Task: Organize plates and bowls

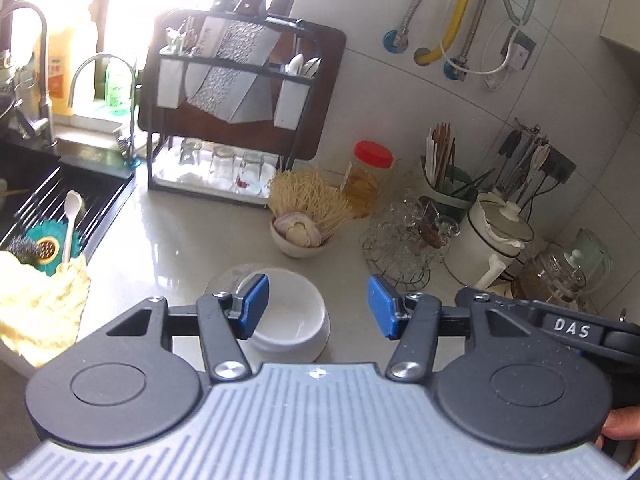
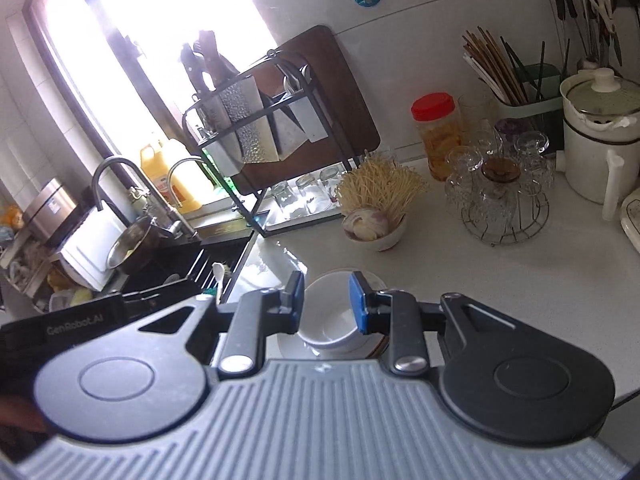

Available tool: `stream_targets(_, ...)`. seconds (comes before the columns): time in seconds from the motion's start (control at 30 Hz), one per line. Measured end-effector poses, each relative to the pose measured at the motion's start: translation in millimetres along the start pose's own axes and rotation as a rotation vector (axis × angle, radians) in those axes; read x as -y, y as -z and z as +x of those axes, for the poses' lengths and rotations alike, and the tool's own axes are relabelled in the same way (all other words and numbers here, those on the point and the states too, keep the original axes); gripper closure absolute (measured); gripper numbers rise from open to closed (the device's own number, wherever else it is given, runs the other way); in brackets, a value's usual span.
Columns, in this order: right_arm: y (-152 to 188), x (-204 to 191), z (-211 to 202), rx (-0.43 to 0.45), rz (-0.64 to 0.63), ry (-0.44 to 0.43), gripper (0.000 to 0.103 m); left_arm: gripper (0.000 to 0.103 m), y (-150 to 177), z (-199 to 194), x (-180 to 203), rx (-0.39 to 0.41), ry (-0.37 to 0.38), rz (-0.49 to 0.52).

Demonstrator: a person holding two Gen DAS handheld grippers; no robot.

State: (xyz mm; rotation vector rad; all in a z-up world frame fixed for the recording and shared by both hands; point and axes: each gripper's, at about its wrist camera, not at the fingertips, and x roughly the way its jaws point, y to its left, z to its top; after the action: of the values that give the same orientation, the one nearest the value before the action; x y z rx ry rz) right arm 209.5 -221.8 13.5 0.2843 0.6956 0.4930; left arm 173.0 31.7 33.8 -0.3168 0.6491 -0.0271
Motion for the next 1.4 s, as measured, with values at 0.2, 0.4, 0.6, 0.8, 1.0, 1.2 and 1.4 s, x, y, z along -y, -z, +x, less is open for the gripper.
stream_targets(0.2, 13.0, -3.0, -18.6, 0.002, -0.032, 0.004, 0.074, 0.042, 23.1, -18.9, 9.0, -0.003, -0.015, -0.001)
stream_targets(0.4, 32.6, -10.2, -37.5, -0.002, -0.057, 0.01, 0.074, 0.041, 41.9, -40.8, 18.3, -0.001, -0.017, 0.01)
stream_targets(0.6, 54.5, -14.2, -60.3, 0.001, -0.076, 0.021, 0.074, 0.041, 70.6, -68.9, 21.8, 0.014, -0.042, 0.024)
stream_targets(0.8, 70.2, -16.2, -83.8, 0.003, -0.07, 0.014, 0.074, 0.041, 95.0, -95.8, 25.0, 0.023, -0.057, 0.011)
stream_targets(1.0, 80.1, -21.4, -103.7, 0.025, -0.084, 0.02, 0.074, 0.041, 111.9, -123.2, 29.4, 0.037, -0.074, 0.012)
stream_targets(1.2, 93.1, -25.5, -116.2, 0.053, -0.12, 0.034, 0.074, 0.041, 126.2, -143.1, 32.6, 0.046, -0.086, 0.012)
stream_targets(1.4, 99.0, -28.9, -120.6, 0.062, -0.139, 0.039, 0.074, 0.037, 130.7, -150.2, 25.7, 0.042, -0.104, 0.0)
